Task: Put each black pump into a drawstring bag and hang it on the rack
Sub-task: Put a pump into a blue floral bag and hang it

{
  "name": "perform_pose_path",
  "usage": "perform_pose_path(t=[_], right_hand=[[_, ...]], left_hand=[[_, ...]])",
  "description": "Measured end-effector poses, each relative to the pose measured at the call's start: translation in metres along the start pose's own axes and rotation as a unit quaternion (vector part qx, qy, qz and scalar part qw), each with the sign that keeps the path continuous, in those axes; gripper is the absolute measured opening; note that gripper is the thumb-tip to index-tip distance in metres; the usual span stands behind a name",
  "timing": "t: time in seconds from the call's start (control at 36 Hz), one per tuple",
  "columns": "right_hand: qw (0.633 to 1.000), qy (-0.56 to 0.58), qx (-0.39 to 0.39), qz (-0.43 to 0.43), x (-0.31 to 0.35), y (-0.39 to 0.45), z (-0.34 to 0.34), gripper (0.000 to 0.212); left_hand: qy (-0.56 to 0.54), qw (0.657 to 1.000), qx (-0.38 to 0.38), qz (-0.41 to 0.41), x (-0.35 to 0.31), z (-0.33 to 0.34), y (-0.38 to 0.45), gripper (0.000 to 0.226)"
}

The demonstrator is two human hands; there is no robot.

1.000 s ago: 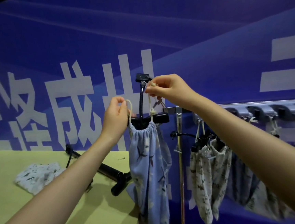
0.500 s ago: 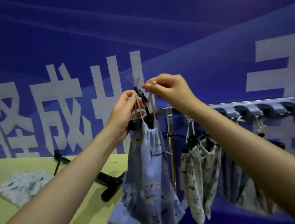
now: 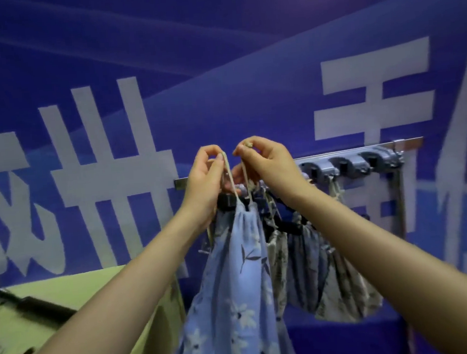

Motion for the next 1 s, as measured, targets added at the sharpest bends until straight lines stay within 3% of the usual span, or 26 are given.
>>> perform_pose_path(t=[0.17,0.28,0.39,0.56,0.72,0.86,1.0], right_hand=[[0.999,-0.036,-0.015,0.036,-0.033,-0.013,-0.014,0.021],[0.988,0.109,-0.036,0.1,-0.043,-0.015,-0.015,0.018],[0.961,0.212,-0.082,0.155,-0.046,-0.01,-0.015,0.021],[0.979,0.141,-0.066,0.129,-0.044,0.002,-0.017,0.02],[0.996,-0.021,-0.036,0.082,-0.031,0.008,-0.03,0.017],[0.995,-0.048,-0.034,0.084,-0.024,0.007,-0.042,0.015],[0.993,-0.052,-0.03,0.1,-0.024,0.001,-0.05,0.015]], left_hand=[[-0.038,0.999,-0.004,-0.026,0.034,0.02,0.005,0.014],[-0.008,0.998,0.0,-0.06,0.048,0.02,0.01,0.01],[0.049,0.996,-0.042,-0.061,0.051,0.008,0.006,0.016],[0.144,0.989,-0.009,-0.042,0.06,0.003,-0.009,0.013],[0.146,0.981,0.01,-0.13,0.069,0.006,-0.002,0.021],[0.129,0.98,0.059,-0.14,0.07,0.023,-0.004,0.024],[0.113,0.983,0.072,-0.126,0.075,0.029,-0.002,0.01]])
Point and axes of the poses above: each hand's wrist, its own y-axis towards the middle knuckle, its own z-axis out of the palm, x = y × z, the point moved 7 cm from there along y, towards the middle knuckle, and after that the axes turned 12 degrees about -z, right-handed, at the moved point
